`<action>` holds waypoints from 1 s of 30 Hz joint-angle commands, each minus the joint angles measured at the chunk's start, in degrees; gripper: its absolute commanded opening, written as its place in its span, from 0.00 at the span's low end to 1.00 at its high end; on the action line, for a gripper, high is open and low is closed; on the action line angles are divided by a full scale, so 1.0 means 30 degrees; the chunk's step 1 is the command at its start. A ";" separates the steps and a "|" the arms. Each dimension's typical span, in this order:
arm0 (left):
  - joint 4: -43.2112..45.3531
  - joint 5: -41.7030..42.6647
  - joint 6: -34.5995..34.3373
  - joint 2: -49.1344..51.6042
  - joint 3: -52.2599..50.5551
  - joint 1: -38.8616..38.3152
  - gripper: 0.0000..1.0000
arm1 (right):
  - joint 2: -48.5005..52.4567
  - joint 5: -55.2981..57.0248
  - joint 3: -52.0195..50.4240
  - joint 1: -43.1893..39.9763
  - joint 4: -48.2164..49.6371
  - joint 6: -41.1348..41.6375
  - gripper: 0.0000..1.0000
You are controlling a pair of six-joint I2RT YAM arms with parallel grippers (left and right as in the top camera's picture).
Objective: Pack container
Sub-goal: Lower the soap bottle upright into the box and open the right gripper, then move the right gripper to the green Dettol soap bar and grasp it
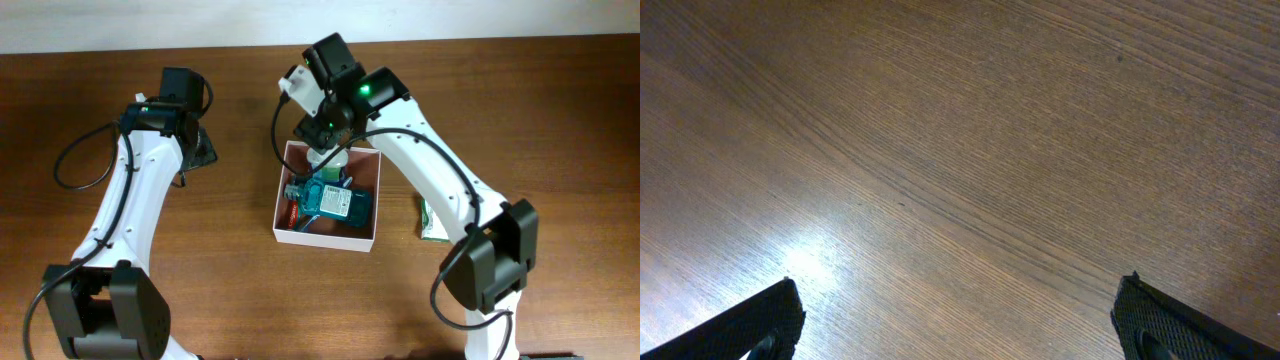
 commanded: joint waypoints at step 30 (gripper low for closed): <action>-0.0015 -0.0270 0.0044 -0.0291 0.0102 0.0029 0.99 | -0.3082 0.1406 -0.8969 -0.8531 -0.4029 1.0061 0.96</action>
